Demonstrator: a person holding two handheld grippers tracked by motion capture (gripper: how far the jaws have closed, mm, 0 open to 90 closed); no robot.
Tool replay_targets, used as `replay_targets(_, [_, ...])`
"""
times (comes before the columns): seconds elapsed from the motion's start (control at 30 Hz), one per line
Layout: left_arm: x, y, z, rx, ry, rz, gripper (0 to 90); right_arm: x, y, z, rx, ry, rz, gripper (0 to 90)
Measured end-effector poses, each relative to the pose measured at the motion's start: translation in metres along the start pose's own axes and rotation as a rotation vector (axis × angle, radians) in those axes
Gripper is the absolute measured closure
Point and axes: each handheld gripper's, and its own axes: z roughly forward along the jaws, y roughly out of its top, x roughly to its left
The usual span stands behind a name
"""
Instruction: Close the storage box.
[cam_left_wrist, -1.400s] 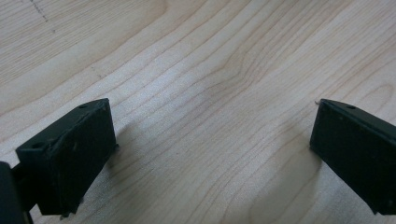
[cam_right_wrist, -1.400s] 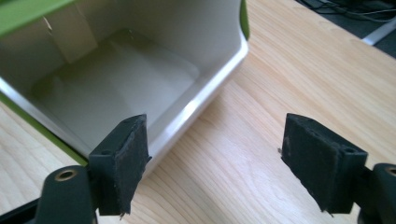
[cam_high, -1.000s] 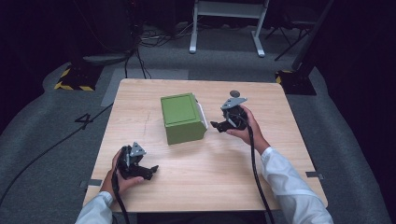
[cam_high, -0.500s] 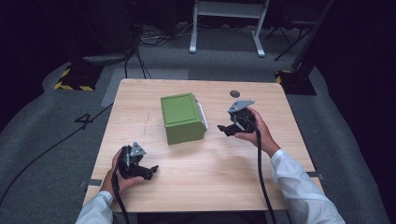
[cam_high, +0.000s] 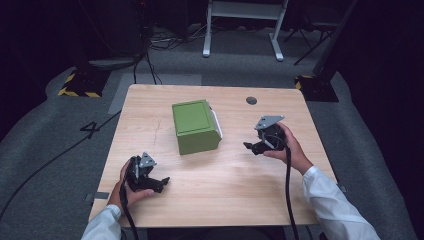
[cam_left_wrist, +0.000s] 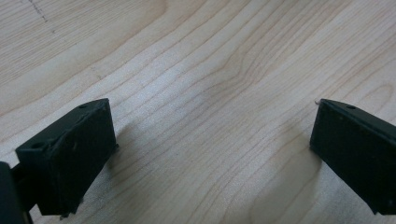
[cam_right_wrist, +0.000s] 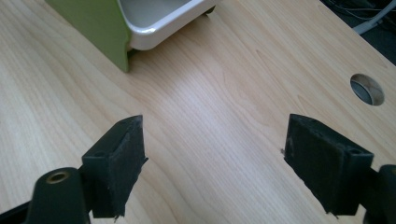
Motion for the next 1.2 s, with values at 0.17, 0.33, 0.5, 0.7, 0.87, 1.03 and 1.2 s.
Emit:
replay_targets(0.17, [0.000, 0.000, 0.000, 0.000, 0.000, 0.000, 0.4, 0.001, -0.016, -0.010, -0.002, 0.001, -0.005, 20.4])
replay_targets(0.33, [0.000, 0.000, 0.000, 0.000, -0.002, -0.001, 0.4, 0.001, -0.027, -0.015, 0.014, 0.000, -0.008, 20.1])
replay_targets(0.5, [0.000, 0.000, 0.000, 0.000, -0.002, -0.001, 0.4, 0.001, -0.037, -0.023, 0.015, -0.015, -0.016, 19.9])
replay_targets(0.7, [0.000, 0.000, 0.000, 0.000, -0.002, -0.001, 0.4, 0.001, -0.053, -0.033, 0.023, -0.017, -0.012, 19.8])
replay_targets(0.87, [0.000, 0.000, 0.000, 0.000, 0.000, 0.000, 0.4, 0.002, -0.067, -0.041, 0.028, -0.023, -0.006, 19.5])
replay_targets(1.03, [0.000, 0.000, 0.000, 0.000, -0.002, -0.001, 0.4, 0.001, -0.079, -0.045, 0.040, -0.037, -0.004, 19.4])
replay_targets(1.2, [0.000, 0.000, 0.000, 0.000, -0.002, -0.001, 0.4, 0.002, -0.099, -0.050, 0.062, -0.046, -0.003, 19.3])
